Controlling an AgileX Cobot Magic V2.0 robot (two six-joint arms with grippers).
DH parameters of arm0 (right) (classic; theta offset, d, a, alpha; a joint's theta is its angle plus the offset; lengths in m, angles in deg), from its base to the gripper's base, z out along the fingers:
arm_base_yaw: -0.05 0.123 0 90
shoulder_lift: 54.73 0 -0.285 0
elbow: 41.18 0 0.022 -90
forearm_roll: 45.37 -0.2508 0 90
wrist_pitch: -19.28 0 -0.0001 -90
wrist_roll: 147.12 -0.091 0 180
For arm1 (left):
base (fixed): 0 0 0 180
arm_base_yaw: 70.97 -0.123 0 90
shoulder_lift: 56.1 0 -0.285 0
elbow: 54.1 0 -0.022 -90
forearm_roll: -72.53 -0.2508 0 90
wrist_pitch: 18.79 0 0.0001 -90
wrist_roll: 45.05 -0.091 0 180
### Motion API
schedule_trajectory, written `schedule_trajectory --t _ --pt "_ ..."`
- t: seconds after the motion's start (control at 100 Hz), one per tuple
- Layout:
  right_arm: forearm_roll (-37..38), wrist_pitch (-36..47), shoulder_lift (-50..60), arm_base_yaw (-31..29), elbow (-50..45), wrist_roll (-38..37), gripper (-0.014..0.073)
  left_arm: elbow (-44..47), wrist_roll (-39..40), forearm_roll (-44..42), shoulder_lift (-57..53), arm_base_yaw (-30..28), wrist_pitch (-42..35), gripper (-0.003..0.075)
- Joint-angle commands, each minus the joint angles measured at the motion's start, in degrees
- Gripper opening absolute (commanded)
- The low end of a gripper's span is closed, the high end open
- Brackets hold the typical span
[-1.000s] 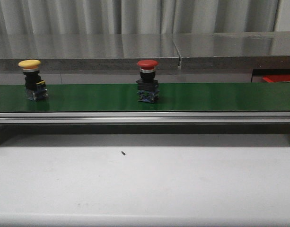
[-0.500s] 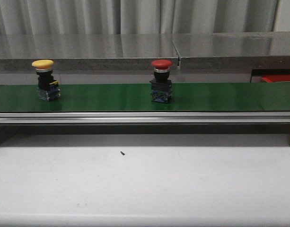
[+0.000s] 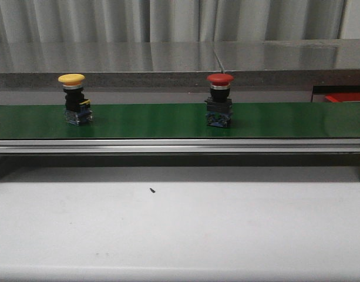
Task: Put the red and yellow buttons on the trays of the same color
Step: 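Move the right gripper to the belt end toward the red button, then grasp the red button off the belt with the right gripper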
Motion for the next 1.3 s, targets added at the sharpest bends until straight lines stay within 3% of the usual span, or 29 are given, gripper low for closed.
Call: schedule_trajectory --t 0.0,0.08,0.15,0.33,0.56,0.79,1.16,1.23,1.29 --pt "-1.25 4.26 -1.13 0.04 1.96 1.27 0.0412 -1.56 0.53 1.44 0.06 0.49 -3.88 -0.0019" --pt "-1.67 6.45 -2.19 0.04 1.96 2.32 0.0603 -1.56 0.53 1.44 0.06 0.49 -3.88 -0.0019" --pt "-3.02 8.37 -2.83 0.21 1.96 4.93 0.0666 -1.56 0.53 1.44 0.06 0.49 -3.88 -0.0019" --pt "-7.49 10.46 -6.73 2.64 5.02 11.99 0.0655 -1.56 0.53 1.44 0.06 0.49 -3.88 -0.0019" --pt "-7.49 9.58 -17.95 7.44 13.76 16.50 0.0655 -1.56 0.53 1.44 0.06 0.49 -3.88 -0.0019" --pt "-7.44 9.28 -29.06 11.47 22.65 17.26 0.0655 -1.56 0.53 1.44 0.06 0.49 -3.88 -0.0019" --pt "-7.38 8.65 -41.29 11.69 33.25 17.26 0.0652 -1.56 0.53 1.44 0.06 0.49 -3.88 -0.0019" --pt "-7.06 8.39 -42.42 11.69 34.00 17.21 0.0599 -1.56 0.53 1.44 0.06 0.49 -3.88 -0.0019" --pt "-7.00 7.72 -42.73 11.61 33.98 17.15 0.0492 -1.56 0.53 1.44 0.06 0.49 -3.88 -0.0019"
